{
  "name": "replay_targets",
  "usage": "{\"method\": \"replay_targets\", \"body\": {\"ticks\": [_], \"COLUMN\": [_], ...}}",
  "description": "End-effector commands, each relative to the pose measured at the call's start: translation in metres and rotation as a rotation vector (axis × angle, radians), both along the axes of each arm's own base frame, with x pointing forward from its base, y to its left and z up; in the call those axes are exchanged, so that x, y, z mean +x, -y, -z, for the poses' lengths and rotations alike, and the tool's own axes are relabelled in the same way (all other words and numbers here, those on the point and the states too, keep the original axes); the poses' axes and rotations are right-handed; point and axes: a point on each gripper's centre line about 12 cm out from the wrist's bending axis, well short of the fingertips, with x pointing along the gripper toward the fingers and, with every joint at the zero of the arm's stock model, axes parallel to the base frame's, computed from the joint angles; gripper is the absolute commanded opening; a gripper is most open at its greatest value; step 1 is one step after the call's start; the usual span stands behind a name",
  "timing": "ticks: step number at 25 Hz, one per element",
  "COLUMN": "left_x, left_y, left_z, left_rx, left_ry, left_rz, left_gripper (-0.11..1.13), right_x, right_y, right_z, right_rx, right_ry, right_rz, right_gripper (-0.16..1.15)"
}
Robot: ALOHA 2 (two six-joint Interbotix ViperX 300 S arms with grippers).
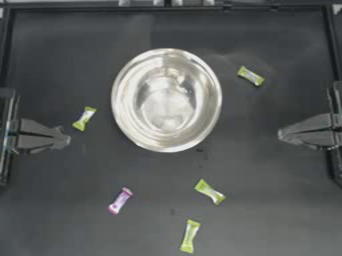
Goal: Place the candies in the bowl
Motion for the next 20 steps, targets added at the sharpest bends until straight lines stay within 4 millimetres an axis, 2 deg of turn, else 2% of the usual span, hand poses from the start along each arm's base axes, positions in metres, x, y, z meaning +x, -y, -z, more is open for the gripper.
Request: {"method": "replay_targets", "body": {"ticks": [1, 2, 4, 6, 10, 15, 20], "left_x": [0.010, 0.012, 0.016, 0.020, 0.023, 0.013, 0.003], "left_y": [-0.009, -0.012, -0.018, -0.025, -0.042, -0.067, -0.084], "left_z": [-0.006, -0.004, -0.002, -0.001, 0.000, 0.007, 0.020], "left_rx": [-0.055, -0.063, -0.082, -0.096, -0.187, -0.354, -0.453], "left_ry": [-0.044, -0.071, -0.127, -0.181, -0.306, -0.428, -0.513], "left_rz": [-0.046, -0.062, -0.091, -0.119, -0.203, -0.352, -0.472], "left_gripper": [1.06, 1.11, 1.03, 0.96, 1.01, 1.01, 1.01], "right_x": [0.004, 0.004, 0.004, 0.004, 0.003, 0.000, -0.001], "right_y": [0.001, 0.001, 0.003, 0.004, 0.006, 0.009, 0.013], "right_z": [-0.012, -0.012, -0.012, -0.013, -0.012, -0.009, -0.006], "right_rx": [0.003, 0.005, 0.007, 0.010, 0.026, 0.053, 0.061], "right_ry": [0.031, 0.031, 0.029, 0.029, 0.022, -0.014, -0.043], "right_rz": [0.003, 0.006, 0.014, 0.021, 0.032, 0.050, 0.071], "right_gripper": [0.81, 0.89, 0.99, 1.00, 1.00, 1.00, 1.00]}}
